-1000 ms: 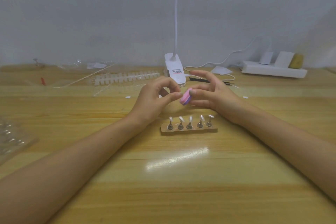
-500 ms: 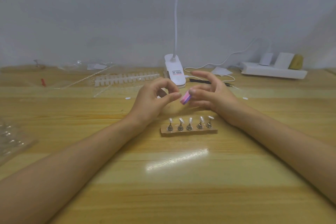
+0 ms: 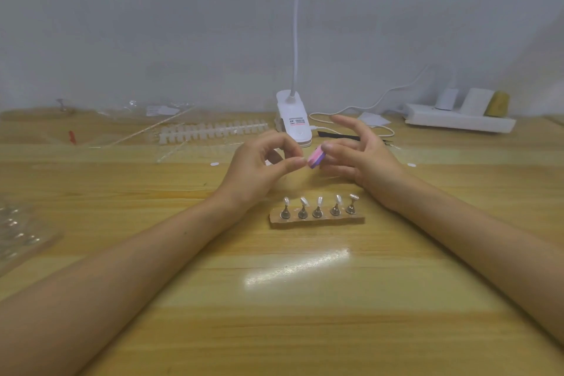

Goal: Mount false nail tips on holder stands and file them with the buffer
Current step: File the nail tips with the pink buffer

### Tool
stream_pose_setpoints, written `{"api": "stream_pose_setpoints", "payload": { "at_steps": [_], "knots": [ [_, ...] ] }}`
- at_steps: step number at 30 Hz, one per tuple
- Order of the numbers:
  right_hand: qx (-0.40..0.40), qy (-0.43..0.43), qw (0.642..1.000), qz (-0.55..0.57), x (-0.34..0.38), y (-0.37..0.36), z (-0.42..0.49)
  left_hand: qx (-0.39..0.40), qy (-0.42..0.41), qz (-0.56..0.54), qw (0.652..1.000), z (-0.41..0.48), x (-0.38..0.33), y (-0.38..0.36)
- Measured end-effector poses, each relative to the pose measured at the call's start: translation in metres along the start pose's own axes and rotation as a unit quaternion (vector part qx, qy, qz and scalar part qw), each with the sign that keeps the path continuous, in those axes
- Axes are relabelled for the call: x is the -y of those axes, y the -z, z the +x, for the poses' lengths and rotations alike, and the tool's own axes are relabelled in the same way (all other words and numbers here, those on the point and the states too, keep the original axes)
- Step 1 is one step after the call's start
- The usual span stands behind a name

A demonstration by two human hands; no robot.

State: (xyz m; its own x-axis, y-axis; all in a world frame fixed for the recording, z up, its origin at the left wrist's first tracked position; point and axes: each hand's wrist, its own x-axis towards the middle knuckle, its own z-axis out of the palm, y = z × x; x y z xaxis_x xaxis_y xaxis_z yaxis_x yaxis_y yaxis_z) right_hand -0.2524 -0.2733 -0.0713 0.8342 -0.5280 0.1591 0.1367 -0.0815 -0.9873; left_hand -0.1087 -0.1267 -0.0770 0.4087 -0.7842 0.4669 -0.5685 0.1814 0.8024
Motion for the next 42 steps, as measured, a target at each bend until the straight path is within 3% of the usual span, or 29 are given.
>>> {"api": "stream_pose_setpoints", "payload": {
  "at_steps": [4,7,11,15,18,22,25,29,32,36,39,42],
  "knots": [
    [0.068,0.003,0.997,-0.039,0.0007,-0.0032,-0.0018,-0.004,0.000,-0.003,1.000,-0.0007,-0.0003,0.0013],
    [-0.009,0.001,1.000,0.012,0.0002,0.0014,0.0007,0.004,-0.003,0.009,1.000,-0.0013,-0.0022,0.0003],
    [0.061,-0.006,0.998,-0.031,0.0009,-0.0032,-0.0013,-0.002,-0.005,0.013,1.000,-0.0015,-0.0024,0.0012],
    [-0.004,-0.006,1.000,0.005,0.0007,-0.0001,0.0011,-0.005,-0.008,0.021,1.000,-0.0018,-0.0038,-0.0001],
    [0.064,-0.010,0.998,-0.021,0.0017,-0.0031,-0.0014,-0.011,-0.003,0.025,1.000,-0.0018,-0.0044,0.0010],
    [0.002,-0.002,1.000,0.003,-0.0006,0.0000,0.0009,-0.014,0.009,0.030,0.999,-0.0028,-0.0053,0.0013],
    [0.064,-0.003,0.998,-0.014,0.0000,-0.0028,-0.0011,-0.019,0.011,0.032,0.999,-0.0031,-0.0055,0.0014],
    [-0.003,-0.003,1.000,0.013,-0.0001,0.0005,0.0016,-0.012,0.012,0.033,0.999,-0.0033,-0.0058,0.0006],
    [0.071,-0.006,0.997,-0.023,0.0000,-0.0026,-0.0010,-0.021,0.014,0.026,0.999,-0.0024,-0.0046,0.0014],
    [-0.009,-0.003,1.000,0.014,-0.0022,0.0005,0.0022,-0.017,0.021,0.023,0.999,-0.0021,-0.0035,0.0003],
    [0.061,-0.002,0.998,-0.024,-0.0008,-0.0023,-0.0002,-0.018,0.020,0.022,0.999,-0.0018,-0.0028,0.0010],
    [-0.001,0.001,1.000,0.005,-0.0014,-0.0010,0.0020,-0.008,0.015,0.026,1.000,-0.0025,-0.0040,0.0003]
  ]
}}
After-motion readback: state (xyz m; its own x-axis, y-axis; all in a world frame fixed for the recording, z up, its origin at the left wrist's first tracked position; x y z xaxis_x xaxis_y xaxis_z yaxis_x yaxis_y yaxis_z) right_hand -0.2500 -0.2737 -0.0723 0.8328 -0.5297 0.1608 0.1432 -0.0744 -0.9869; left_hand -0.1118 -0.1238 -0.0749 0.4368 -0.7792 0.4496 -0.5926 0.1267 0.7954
